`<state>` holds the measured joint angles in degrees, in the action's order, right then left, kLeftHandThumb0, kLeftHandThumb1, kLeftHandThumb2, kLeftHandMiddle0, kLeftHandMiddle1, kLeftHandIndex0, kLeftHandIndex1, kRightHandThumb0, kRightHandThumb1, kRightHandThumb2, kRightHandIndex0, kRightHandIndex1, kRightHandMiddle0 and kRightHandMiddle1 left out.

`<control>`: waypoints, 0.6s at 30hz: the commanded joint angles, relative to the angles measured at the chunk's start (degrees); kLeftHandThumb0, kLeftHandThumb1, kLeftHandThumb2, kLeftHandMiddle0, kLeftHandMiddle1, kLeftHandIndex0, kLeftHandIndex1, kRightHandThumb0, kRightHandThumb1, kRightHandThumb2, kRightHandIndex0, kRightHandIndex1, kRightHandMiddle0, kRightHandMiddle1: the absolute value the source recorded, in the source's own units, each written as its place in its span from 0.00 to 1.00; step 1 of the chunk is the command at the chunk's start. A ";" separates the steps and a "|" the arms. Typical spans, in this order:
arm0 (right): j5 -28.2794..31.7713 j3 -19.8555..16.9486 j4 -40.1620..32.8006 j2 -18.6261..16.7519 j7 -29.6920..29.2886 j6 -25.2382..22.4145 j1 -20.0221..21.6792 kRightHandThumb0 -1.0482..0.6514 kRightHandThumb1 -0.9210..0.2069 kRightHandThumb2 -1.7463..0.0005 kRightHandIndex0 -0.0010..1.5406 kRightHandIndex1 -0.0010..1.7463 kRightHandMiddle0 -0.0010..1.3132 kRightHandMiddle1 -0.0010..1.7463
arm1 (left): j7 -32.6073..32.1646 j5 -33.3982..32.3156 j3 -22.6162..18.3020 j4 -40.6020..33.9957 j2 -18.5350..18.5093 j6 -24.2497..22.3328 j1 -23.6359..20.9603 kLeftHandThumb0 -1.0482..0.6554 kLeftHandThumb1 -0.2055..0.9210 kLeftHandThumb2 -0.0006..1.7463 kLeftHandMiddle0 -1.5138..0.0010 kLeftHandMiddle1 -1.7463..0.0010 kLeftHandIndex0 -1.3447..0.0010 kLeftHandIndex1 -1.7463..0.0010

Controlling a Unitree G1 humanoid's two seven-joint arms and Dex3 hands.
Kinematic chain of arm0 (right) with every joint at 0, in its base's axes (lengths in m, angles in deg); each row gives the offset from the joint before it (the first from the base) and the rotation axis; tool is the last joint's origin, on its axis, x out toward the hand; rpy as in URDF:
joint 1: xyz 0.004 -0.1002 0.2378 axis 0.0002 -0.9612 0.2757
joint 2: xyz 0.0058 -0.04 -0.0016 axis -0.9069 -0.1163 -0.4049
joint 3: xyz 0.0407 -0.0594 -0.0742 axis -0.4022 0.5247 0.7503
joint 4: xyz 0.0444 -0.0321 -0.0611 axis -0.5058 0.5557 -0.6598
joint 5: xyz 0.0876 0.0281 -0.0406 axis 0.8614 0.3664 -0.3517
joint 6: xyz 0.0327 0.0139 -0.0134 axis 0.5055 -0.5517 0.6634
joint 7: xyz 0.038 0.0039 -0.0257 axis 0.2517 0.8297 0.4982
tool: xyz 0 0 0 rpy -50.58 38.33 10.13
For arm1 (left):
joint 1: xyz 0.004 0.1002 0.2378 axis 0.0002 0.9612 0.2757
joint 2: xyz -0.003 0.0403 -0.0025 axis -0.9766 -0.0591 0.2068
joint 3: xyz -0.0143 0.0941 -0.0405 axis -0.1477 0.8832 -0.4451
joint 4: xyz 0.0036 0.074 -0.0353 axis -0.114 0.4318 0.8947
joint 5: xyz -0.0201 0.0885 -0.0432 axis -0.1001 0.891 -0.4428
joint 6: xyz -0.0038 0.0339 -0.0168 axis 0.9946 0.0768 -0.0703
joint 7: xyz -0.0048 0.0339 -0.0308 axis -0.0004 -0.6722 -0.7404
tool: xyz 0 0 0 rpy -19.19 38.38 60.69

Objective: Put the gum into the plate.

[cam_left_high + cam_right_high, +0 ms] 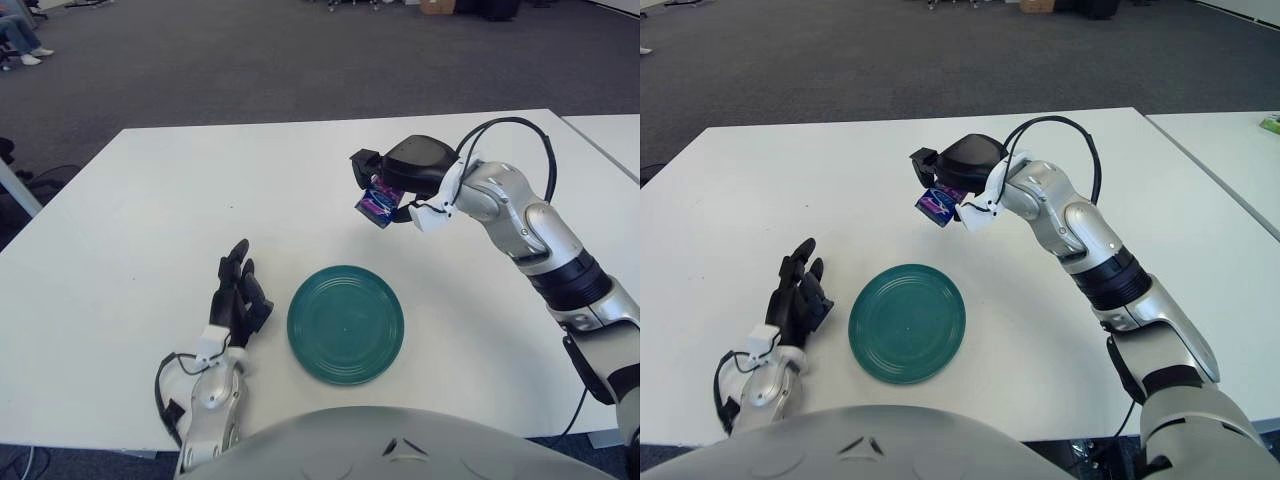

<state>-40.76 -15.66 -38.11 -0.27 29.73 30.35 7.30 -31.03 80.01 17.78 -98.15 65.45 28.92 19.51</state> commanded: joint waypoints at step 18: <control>3.66 3.02 -11.85 0.85 13.06 3.78 -6.66 0.37 0.35 0.40 0.60 1.00 0.35 1.00 | 2.29 2.49 0.57 5.83 -1.47 9.63 5.55 0.06 1.00 0.61 0.82 0.99 1.00 0.62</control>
<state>-37.73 -14.14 -49.66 0.10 41.54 32.82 1.95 -29.08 82.25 18.02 -94.17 64.13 39.97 24.25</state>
